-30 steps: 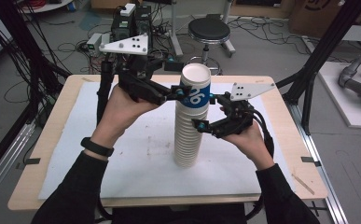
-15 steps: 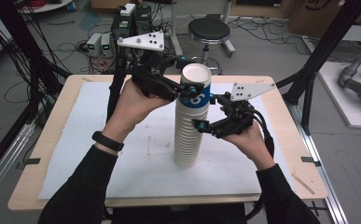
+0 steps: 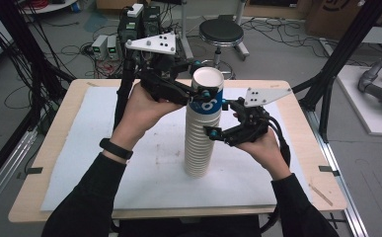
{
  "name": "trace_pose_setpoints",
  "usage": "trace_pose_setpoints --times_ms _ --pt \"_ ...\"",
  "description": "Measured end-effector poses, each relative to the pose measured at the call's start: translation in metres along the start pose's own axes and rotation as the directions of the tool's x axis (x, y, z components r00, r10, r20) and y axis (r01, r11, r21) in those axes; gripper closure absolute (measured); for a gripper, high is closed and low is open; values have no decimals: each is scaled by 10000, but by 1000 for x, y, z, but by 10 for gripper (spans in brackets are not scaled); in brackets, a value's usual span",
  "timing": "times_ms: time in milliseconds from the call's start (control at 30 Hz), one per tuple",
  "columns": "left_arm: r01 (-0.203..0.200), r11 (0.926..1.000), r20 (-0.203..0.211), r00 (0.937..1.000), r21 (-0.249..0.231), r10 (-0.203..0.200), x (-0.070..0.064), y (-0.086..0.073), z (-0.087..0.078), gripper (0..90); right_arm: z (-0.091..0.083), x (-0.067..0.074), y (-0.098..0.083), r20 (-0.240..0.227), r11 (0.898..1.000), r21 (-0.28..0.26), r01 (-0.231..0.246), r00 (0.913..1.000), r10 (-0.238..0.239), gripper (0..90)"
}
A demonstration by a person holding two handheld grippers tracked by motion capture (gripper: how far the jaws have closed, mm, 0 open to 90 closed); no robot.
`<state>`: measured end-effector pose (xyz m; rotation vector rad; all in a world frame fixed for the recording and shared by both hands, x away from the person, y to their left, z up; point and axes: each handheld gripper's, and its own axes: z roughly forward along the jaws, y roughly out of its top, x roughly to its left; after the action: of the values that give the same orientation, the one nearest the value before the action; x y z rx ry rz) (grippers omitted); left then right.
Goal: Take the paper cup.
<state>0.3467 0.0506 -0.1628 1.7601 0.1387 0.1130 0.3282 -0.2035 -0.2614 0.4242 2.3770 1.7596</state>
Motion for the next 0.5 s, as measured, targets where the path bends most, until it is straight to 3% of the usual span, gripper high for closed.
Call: trace_pose_setpoints --times_ms 500 --pt "-168 9997 85 9998 -204 170 -2 14 -3 291 0 0 0 -15 10000 9 -21 10000 21 148"
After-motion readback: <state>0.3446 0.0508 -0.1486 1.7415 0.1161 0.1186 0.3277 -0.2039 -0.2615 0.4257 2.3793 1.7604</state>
